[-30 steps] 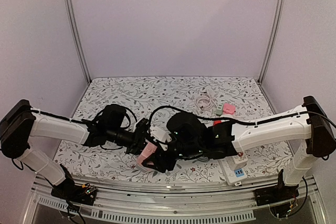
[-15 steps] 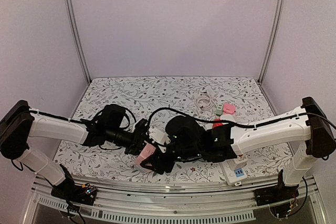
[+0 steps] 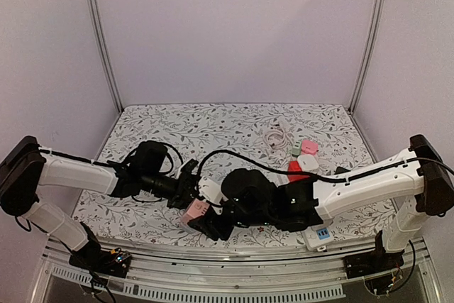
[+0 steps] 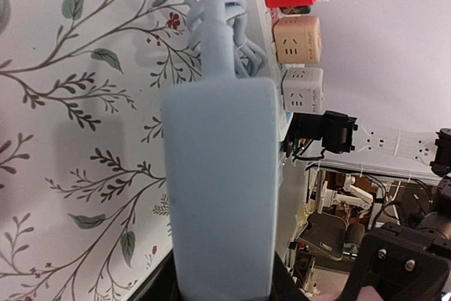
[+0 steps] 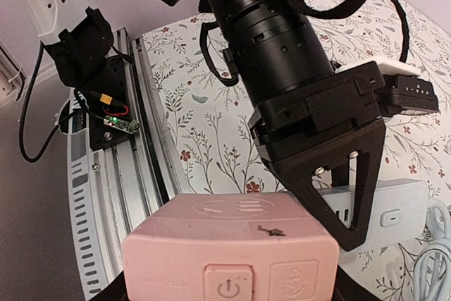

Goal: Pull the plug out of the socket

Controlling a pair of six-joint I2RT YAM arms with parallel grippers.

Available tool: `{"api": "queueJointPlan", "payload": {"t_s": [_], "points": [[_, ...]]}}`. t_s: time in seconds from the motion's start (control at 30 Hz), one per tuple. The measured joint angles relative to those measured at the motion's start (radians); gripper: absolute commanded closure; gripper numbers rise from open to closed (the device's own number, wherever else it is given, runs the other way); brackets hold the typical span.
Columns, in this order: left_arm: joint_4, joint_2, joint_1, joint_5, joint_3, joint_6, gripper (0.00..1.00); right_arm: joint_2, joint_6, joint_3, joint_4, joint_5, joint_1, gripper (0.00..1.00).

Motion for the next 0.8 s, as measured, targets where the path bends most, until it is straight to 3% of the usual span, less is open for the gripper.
{"api": "queueJointPlan", "payload": {"t_s": [0.3,0.5,0.67,0.8], "points": [[-0.150,-0.006,0.009,-0.028,0.008,0.146,1.00,-0.066,0.151,-0.005,0.013,-0.010,-0.140,0.72],[-0.184,-0.023,0.024,-0.035,0.013,0.179,1.00,-0.098,0.174,-0.015,-0.017,0.025,-0.143,0.71],[-0.185,-0.066,0.126,-0.072,0.013,0.191,1.00,-0.188,0.170,-0.017,-0.127,0.179,-0.174,0.71],[-0.163,-0.076,0.265,-0.131,0.012,0.199,1.00,-0.272,0.192,-0.050,-0.217,0.294,-0.310,0.71]]}}
